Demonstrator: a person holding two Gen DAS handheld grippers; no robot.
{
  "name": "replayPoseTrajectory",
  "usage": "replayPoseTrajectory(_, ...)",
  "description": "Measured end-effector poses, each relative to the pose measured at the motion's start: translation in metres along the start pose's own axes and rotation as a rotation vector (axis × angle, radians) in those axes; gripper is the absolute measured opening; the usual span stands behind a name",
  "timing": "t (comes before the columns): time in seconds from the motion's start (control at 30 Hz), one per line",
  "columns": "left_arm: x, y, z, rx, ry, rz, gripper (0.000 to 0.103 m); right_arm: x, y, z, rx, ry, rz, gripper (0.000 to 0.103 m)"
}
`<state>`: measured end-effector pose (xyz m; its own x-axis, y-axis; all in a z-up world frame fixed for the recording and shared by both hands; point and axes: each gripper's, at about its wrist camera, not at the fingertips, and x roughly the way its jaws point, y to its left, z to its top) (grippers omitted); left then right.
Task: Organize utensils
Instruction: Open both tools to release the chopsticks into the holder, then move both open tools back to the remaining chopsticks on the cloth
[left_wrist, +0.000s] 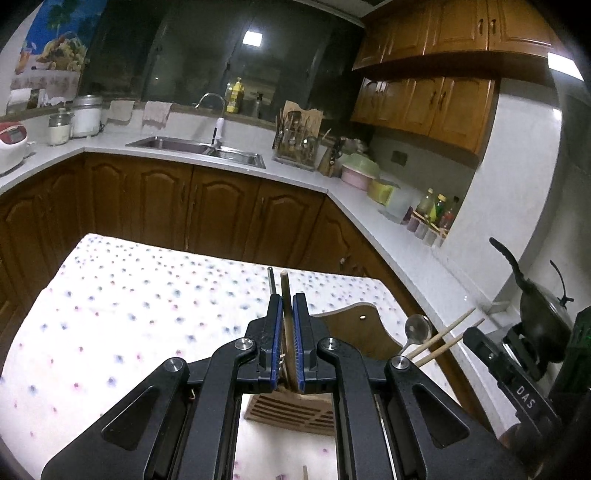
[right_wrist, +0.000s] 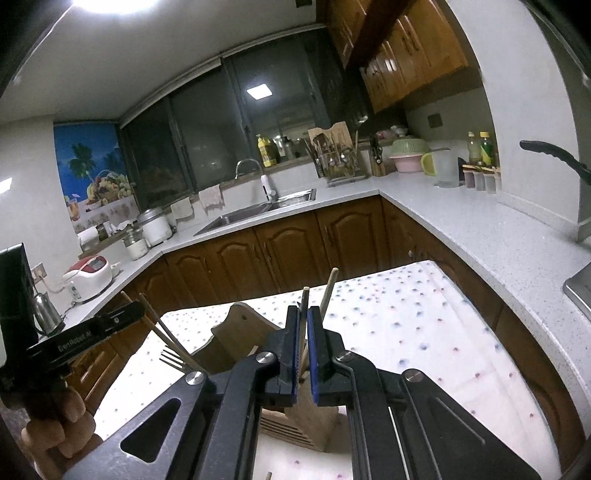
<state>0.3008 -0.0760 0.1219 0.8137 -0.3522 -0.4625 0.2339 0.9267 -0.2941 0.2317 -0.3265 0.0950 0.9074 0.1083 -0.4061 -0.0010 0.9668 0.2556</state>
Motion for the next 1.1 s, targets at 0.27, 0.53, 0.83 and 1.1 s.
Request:
replayPoseTrajectory(0.27, -0.02, -0.001, 0.005, -0.009, -0.004, -0.039, 0.035, -0.007, -0.009, 0.004, 0.045, -0.005, 0.021, 0.02)
replayPoseTrajectory(0.53, -0.071, 0.011, -0.008, -0.039, -0.069, -0.003, 0.075, -0.051, -0.015, 0.006, 0.087, -0.102, 0.046, 0.081)
replayPoseTrajectory(0.83, -0.104, 0.044, -0.061, -0.102, 0.007, 0.07, 0.084, -0.082, -0.013, -0.031, 0.108, -0.063, 0.059, 0.089)
replayPoseTrajectory(1.1, -0.115, 0.064, -0.12, -0.129, 0.113, 0.135, 0.084, -0.101, -0.015, -0.084, 0.145, 0.017, 0.041, 0.089)
